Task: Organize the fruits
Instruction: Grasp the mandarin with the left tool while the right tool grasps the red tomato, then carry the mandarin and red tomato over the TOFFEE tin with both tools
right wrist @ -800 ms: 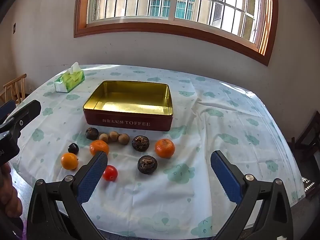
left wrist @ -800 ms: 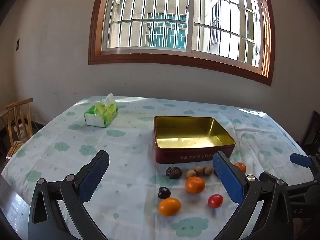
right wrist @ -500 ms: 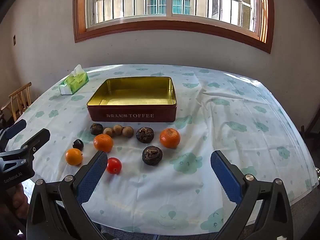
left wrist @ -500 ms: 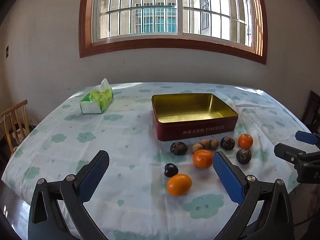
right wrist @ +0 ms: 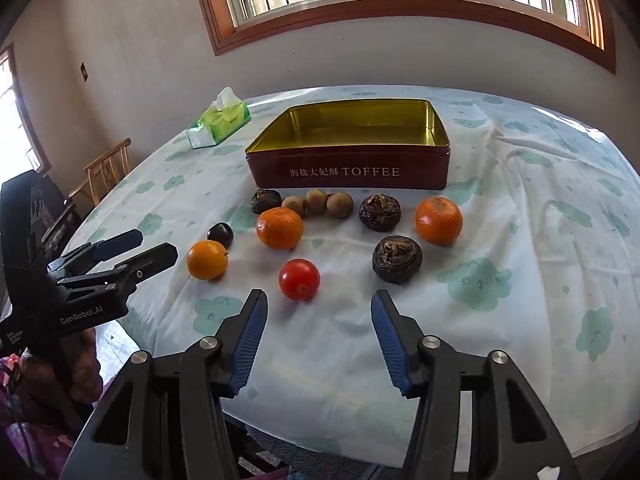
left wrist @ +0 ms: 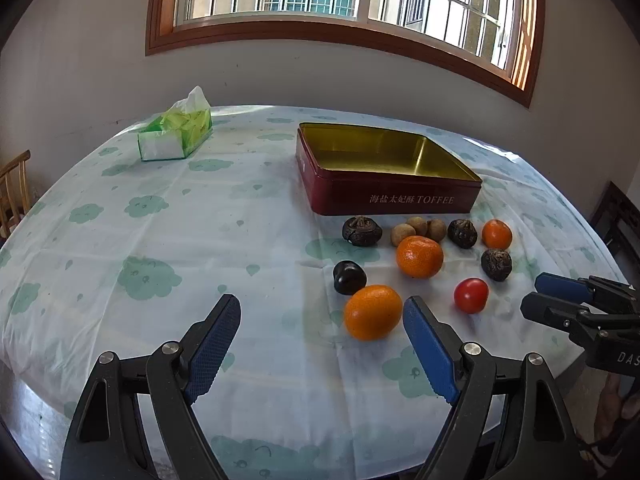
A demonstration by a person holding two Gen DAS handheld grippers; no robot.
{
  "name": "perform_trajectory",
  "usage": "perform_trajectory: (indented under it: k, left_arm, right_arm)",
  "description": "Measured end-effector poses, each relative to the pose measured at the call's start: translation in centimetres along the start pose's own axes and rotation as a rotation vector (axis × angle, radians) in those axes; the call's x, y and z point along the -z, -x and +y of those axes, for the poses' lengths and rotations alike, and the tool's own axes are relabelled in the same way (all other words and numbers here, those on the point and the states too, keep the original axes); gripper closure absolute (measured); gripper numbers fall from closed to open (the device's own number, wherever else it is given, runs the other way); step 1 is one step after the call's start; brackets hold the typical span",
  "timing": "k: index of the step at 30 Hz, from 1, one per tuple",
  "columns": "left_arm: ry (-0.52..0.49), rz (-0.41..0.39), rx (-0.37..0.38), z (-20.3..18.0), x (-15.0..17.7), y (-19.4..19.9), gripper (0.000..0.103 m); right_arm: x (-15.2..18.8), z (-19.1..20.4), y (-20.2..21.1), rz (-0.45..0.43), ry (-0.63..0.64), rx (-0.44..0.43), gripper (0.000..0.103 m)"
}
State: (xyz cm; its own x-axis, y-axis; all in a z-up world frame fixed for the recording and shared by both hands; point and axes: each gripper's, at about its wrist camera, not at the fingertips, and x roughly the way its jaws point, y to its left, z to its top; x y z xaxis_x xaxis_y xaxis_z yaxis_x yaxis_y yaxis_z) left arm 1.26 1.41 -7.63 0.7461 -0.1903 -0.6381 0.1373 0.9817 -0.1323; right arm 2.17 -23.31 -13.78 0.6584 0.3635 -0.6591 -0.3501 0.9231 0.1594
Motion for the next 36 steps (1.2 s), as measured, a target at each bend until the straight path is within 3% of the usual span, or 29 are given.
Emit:
perform_trajectory:
  k: [9,10,11,13,22,27,29,36]
  left_arm:
    - [-0.005,0.015,0.022,0.1,0.7,-0.5,0.02]
    - [-0.009,0.013,0.022,0.0,0.8,-0.5,0.02]
    - [-0.014,0.013,0.023,-0.1,0.7,-0.6,0.02]
    - [-0.026,0.015,0.025,-0.3,0.5,-0.9,0.02]
    - [-0.093,0.053,0.039,-1.7,-0.1,-3.3,0.021]
    - [-0.115,0.114,0.051,-2.0,0.2,-5.2,0.041]
    - [-0.093,0.153,0.083,-1.8,0.5,-5.9,0.061]
    - [-0.092,0.131,0.096,-2.1,0.9,-5.1,0.065]
  right_arm:
    - [-1.2,1.4,-5.0,0.091,0.112,0.012,0.052]
    - [-1.1,1.4,-5.6,0.112,0.11,0.006,0.057]
    - [-0.9,1.4,-6.0,0.132,0.109,-0.002,0.069]
    - [-0.8,1.6,-6.0,0.121,0.124,-0.004,0.075]
    - [0.8,1.3,-3.5,0.07,0.063,-0.066,0.076]
    - [1.4,1.3,-2.1,0.054,0.044,-0.087,0.076]
    - [1.3,1.3,-1.8,0.052,0.041,-0.086,0.076]
    - [1.3,1.0,-1.7,0.044,0.018,-0.094,0.076]
